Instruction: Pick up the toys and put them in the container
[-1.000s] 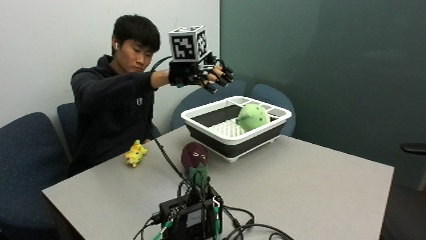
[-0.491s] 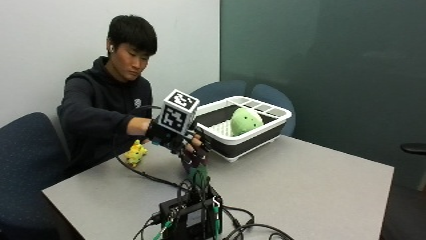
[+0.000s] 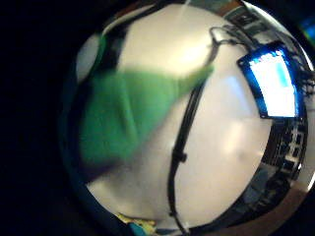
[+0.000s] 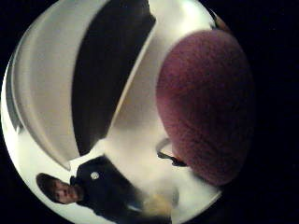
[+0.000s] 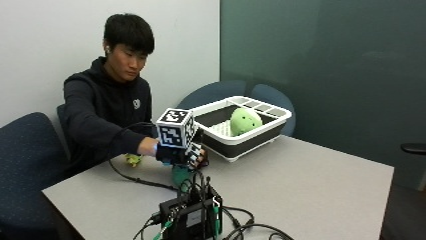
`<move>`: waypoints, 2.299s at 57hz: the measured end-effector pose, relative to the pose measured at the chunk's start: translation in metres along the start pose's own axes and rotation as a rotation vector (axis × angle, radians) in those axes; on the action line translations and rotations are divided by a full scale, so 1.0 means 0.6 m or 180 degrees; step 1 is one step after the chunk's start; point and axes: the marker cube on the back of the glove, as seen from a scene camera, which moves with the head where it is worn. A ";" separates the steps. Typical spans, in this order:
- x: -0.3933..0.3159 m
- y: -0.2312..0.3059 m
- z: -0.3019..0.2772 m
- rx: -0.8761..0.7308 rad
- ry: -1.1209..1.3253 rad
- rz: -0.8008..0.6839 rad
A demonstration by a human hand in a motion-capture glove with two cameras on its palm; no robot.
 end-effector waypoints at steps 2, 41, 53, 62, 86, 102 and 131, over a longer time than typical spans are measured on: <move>0.003 -0.001 -0.001 0.0123 -0.0010 0.0037; -0.259 -0.024 -0.374 0.1534 -0.0469 -0.0557; -0.287 -0.057 -0.272 0.0735 0.0038 -0.0696; -0.232 -0.028 -0.235 -0.0130 0.0612 -0.0665; -0.030 0.280 -0.192 -0.1347 0.0402 -0.0622; 0.019 0.344 -0.062 -0.1887 0.1029 -0.0692; -0.058 0.297 -0.072 -0.0732 0.0567 -0.1065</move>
